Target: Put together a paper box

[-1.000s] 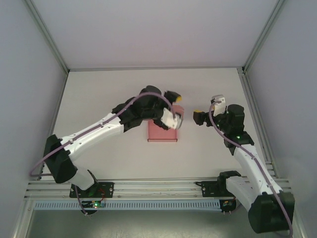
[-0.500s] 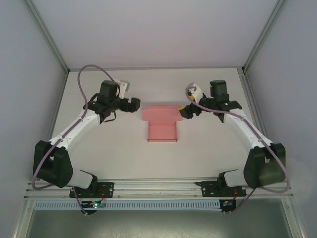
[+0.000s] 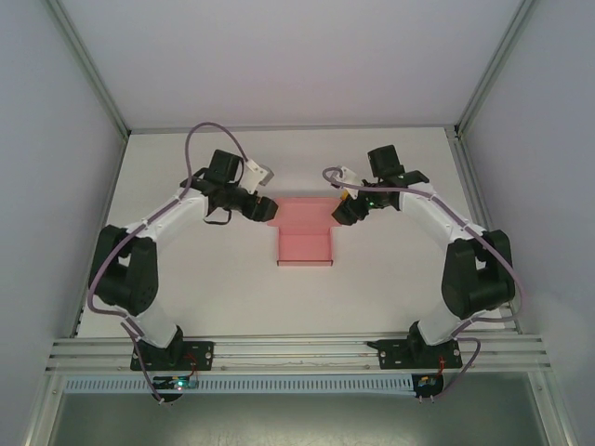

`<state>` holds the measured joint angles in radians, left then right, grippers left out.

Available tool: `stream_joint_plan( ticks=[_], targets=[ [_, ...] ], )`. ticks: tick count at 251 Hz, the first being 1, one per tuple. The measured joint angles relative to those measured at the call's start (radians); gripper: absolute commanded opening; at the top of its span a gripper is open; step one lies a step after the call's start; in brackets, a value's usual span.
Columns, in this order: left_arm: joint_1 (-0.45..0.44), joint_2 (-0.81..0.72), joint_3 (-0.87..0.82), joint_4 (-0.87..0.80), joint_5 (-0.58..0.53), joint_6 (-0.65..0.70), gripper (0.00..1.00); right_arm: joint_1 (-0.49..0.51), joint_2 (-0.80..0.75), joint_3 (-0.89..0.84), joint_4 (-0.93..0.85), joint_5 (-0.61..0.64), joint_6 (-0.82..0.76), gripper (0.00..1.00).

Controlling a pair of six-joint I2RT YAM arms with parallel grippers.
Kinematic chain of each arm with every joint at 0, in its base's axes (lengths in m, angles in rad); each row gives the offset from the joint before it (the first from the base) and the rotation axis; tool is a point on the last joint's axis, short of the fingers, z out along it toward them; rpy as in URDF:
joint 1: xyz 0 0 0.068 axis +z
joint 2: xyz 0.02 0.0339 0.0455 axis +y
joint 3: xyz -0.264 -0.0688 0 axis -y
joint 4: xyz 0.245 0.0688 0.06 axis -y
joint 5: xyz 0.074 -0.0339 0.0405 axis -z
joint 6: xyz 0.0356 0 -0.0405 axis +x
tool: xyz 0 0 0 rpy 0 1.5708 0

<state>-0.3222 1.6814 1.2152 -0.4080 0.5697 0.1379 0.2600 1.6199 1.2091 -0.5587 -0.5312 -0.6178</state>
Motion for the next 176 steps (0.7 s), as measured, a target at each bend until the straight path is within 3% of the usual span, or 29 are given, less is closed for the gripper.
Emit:
stream_joint_plan(
  ticks=[16,54,88,122,176],
  targets=[
    [-0.013,0.018,0.007,-0.019,0.005,0.019,0.45,0.001,0.014,0.008,-0.007,0.000,-0.004,0.23],
    [-0.030,0.028,0.035,-0.053,0.003,0.046,0.22,0.016,0.023,0.011,-0.026,0.002,0.001,0.00],
    [-0.040,0.031,0.063,-0.066,-0.023,0.035,0.00,0.026,0.021,0.012,-0.023,0.019,0.017,0.00],
    [-0.080,0.039,0.093,-0.083,-0.114,-0.006,0.00,0.044,0.004,0.010,-0.004,0.086,0.092,0.00],
    [-0.150,0.039,0.134,-0.039,-0.349,-0.222,0.00,0.139,-0.054,-0.034,0.163,0.359,0.377,0.00]
  ],
)
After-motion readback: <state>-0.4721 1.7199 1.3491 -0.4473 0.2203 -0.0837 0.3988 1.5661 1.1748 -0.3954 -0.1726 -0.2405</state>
